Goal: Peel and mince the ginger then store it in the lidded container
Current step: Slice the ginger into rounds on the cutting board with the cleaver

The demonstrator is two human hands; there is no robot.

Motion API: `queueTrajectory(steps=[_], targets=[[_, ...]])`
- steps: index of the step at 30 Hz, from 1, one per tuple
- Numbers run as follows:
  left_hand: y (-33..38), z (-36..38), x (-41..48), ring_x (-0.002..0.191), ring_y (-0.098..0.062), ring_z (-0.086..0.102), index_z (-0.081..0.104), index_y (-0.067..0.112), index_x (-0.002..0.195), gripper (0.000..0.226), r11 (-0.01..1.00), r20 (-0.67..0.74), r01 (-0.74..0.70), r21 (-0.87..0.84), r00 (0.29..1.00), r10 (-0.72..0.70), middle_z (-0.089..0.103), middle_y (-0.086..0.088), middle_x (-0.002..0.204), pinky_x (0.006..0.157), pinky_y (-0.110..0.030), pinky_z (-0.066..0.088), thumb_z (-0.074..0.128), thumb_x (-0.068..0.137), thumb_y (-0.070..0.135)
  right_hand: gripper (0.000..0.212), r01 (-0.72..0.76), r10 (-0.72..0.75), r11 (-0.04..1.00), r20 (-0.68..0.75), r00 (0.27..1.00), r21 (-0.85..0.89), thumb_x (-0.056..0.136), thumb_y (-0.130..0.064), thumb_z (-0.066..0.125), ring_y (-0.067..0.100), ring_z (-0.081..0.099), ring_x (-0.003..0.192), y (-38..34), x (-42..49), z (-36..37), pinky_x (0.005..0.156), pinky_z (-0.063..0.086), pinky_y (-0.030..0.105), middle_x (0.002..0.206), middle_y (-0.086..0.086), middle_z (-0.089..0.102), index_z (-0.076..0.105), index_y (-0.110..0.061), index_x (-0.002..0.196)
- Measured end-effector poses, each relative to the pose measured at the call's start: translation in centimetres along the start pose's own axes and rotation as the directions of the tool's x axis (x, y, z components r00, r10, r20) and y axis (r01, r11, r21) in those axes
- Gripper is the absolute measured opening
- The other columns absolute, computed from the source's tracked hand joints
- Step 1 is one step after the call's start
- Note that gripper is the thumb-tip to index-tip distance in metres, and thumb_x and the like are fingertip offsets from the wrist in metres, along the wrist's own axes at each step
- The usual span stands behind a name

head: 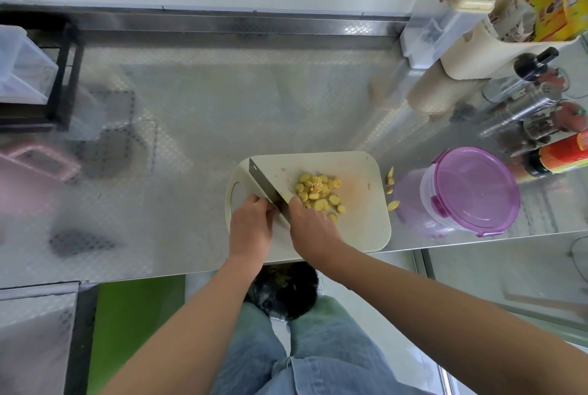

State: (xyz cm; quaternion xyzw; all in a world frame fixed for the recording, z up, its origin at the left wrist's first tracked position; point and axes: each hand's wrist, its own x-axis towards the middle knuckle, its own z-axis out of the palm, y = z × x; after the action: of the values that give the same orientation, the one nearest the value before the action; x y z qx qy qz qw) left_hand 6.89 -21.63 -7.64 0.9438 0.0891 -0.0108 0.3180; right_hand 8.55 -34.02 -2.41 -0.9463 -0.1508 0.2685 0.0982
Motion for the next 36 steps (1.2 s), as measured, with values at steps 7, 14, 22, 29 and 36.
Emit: queueTrajectory(steps=[7,14,22,29,36], targets=[[0.1,0.0,-0.2,0.062,-0.031,0.059,0.068,0.001,0.074,0.008,1.0,-0.006,0.011,-0.016,1.0,-0.011,0.064,-0.016,0.076,0.053,-0.038,0.048,0.067,0.082,-0.001,0.021,0.029,-0.03,0.998,0.007,1.0,0.049,0.093,0.0,0.041,0.035,0.062,0.079,-1.6,2.5,-0.5,0.056,0.035,0.036,0.089,0.012,0.062,0.026,-0.014,0.096],[-0.6,0.0,-0.6,0.062,-0.026,0.06,0.067,0.006,0.074,0.009,0.998,-0.03,-0.035,-0.056,0.999,0.033,0.065,-0.009,0.075,0.055,-0.036,0.05,0.073,0.078,0.001,0.016,0.022,-0.022,0.998,-0.011,1.0,0.058,0.096,-0.008,0.04,0.037,0.061,0.076,-0.8,3.0,0.0,0.056,0.035,0.037,0.086,0.014,0.061,0.025,-0.014,0.095],[-0.5,-0.6,-0.6,0.069,-0.011,0.058,0.065,0.008,0.091,0.014,0.979,0.041,0.055,-0.196,0.998,-0.048,0.067,0.001,0.08,0.069,-0.007,0.037,0.074,0.08,0.007,0.012,-0.038,0.064,0.98,-0.129,0.99,0.195,0.101,-0.02,0.04,0.032,0.049,0.064,1.2,2.4,-0.8,0.049,0.029,0.035,0.072,0.005,0.046,0.035,-0.01,0.105],[0.0,-0.8,-0.5,0.069,-0.011,0.057,0.069,0.011,0.093,0.011,0.994,0.016,0.049,-0.1,0.999,-0.048,0.067,-0.003,0.084,0.069,-0.021,0.046,0.073,0.082,0.013,0.012,0.002,0.005,0.996,-0.082,0.997,0.092,0.1,-0.021,0.039,0.03,0.049,0.065,1.1,1.2,-1.0,0.053,0.034,0.034,0.071,0.004,0.046,0.028,-0.017,0.095],[0.4,-0.9,-0.7,0.069,-0.019,0.059,0.072,0.018,0.087,0.012,0.983,0.0,0.174,0.059,0.985,-0.174,0.065,-0.001,0.081,0.059,-0.028,0.043,0.066,0.086,0.029,0.008,-0.051,0.06,0.989,-0.065,0.996,0.141,0.099,-0.019,0.039,0.034,0.058,0.075,1.4,0.4,-0.6,0.056,0.035,0.034,0.089,0.015,0.062,0.036,-0.013,0.103]])
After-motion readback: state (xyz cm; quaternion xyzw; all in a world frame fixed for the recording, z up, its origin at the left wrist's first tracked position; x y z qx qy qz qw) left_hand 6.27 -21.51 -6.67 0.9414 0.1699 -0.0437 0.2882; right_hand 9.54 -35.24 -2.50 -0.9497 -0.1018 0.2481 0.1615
